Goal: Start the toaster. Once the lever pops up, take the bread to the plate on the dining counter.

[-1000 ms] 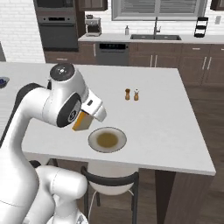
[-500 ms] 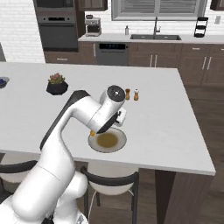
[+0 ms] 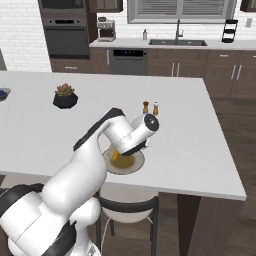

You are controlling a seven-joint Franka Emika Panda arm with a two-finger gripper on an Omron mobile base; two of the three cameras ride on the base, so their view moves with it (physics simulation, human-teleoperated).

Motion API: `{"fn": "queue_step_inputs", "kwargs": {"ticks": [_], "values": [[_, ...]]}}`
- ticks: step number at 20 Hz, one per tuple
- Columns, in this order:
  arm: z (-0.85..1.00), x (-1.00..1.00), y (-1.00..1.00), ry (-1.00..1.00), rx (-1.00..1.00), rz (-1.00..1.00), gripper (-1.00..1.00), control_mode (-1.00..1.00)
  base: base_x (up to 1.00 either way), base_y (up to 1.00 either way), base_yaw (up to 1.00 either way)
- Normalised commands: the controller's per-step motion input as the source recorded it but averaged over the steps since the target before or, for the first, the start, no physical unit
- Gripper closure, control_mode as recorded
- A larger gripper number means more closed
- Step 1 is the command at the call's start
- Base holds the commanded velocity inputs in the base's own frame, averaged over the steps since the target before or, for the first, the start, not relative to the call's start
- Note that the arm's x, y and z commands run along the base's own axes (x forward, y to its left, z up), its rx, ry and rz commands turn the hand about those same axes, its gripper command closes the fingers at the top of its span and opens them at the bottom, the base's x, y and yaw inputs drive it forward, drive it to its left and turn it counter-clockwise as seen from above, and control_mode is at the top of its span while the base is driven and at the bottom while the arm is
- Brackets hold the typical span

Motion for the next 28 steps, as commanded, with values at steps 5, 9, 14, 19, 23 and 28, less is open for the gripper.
{"fn": "queue_step_inputs", "kwargs": {"ticks": [5,9,14,19,23,28], "values": [[-0.54,0.08,0.20,-0.05,0.01,0.00,1.00,-1.00,0.00,0.00,0.00],[-0.38,0.07,0.44,-0.12,0.00,-0.03,1.00,-1.00,0.00,0.00,0.00],[-0.39,0.43,0.26,-0.09,0.00,-0.09,1.00,-1.00,0.00,0.00,0.00],[-0.43,0.43,0.01,-0.03,0.00,-0.10,1.00,-1.00,0.00,0.00,0.00],[-0.22,0.35,-0.07,0.00,0.03,-0.04,1.00,-1.00,0.00,0.00,0.00],[-0.19,0.25,-0.09,0.00,0.05,0.00,1.00,-1.00,0.00,0.00,0.00]]}}
